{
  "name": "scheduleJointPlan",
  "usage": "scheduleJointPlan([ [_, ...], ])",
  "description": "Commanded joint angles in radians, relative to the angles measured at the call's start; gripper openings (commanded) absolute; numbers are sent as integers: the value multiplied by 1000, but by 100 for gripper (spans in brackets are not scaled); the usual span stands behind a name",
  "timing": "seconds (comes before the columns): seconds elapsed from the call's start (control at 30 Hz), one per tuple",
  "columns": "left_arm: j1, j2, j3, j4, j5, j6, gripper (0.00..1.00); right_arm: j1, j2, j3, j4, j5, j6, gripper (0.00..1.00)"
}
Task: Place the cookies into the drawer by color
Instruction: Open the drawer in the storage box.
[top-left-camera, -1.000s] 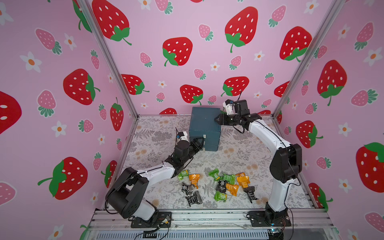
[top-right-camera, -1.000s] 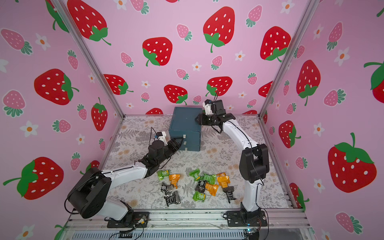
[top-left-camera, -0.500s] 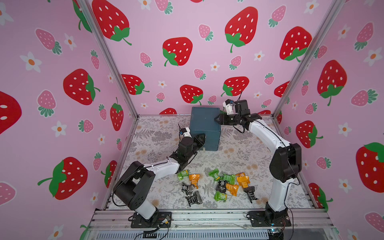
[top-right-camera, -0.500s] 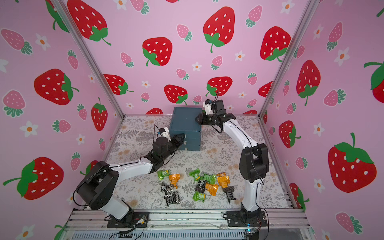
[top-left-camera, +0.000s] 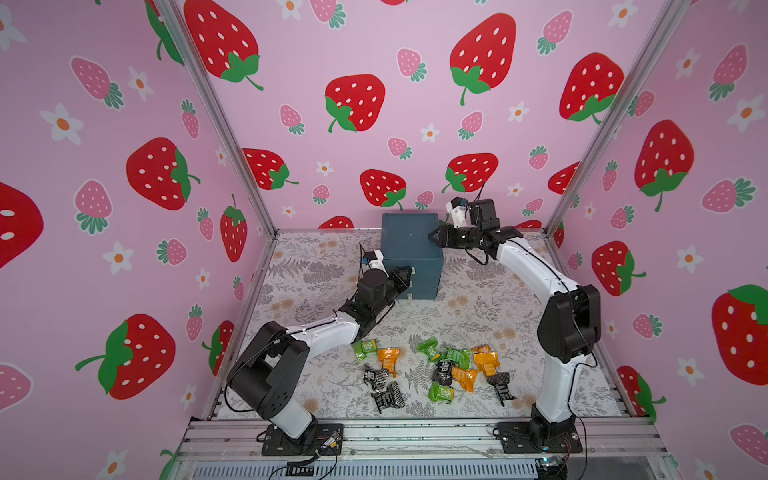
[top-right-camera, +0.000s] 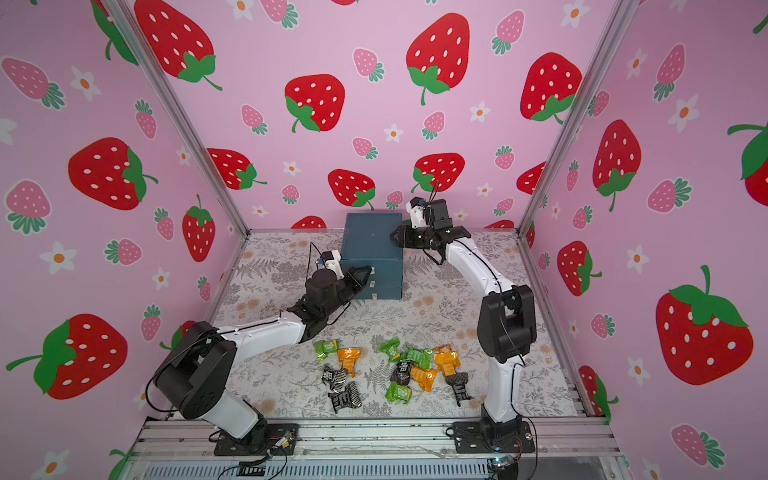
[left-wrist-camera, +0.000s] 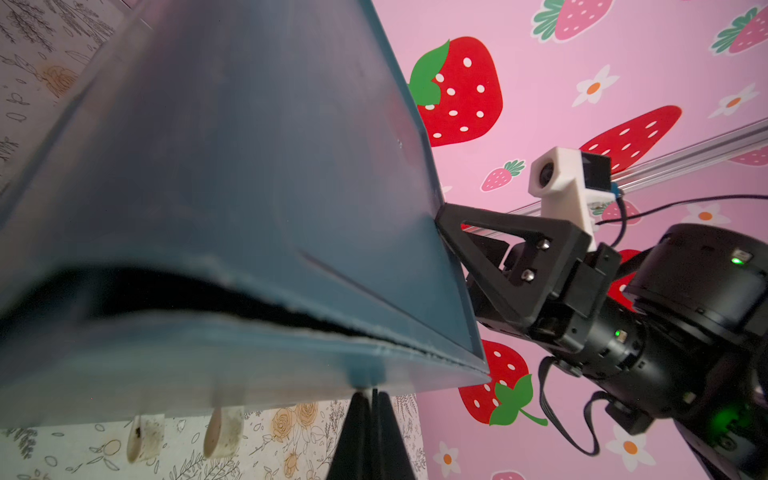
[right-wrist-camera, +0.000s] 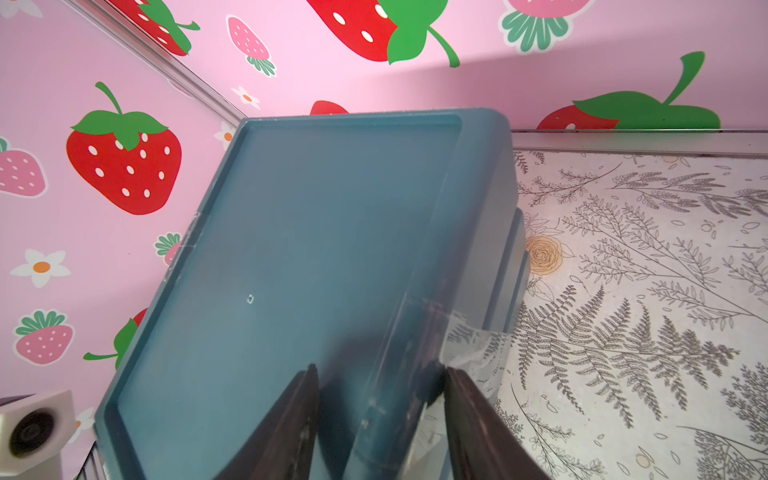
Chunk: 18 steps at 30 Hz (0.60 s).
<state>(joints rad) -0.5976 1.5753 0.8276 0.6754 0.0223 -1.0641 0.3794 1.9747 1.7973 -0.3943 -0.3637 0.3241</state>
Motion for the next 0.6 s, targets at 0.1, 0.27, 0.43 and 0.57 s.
scheduleJointPlan([
  [0.1, -20, -161, -153, 20, 58, -4, 0, 7, 36, -19, -84, 14, -13, 53],
  [0.27, -72, -254, -223, -23, 80, -9, 0, 9, 29, -15, -89, 12, -7, 53],
  [0.43, -146, -380, -256, -117, 35, 40, 0, 10, 25, -26, -89, 15, -2, 53],
  [0.57, -145, -406, -267, -159, 22, 54, 0, 11, 25, -33, -87, 10, 4, 53],
])
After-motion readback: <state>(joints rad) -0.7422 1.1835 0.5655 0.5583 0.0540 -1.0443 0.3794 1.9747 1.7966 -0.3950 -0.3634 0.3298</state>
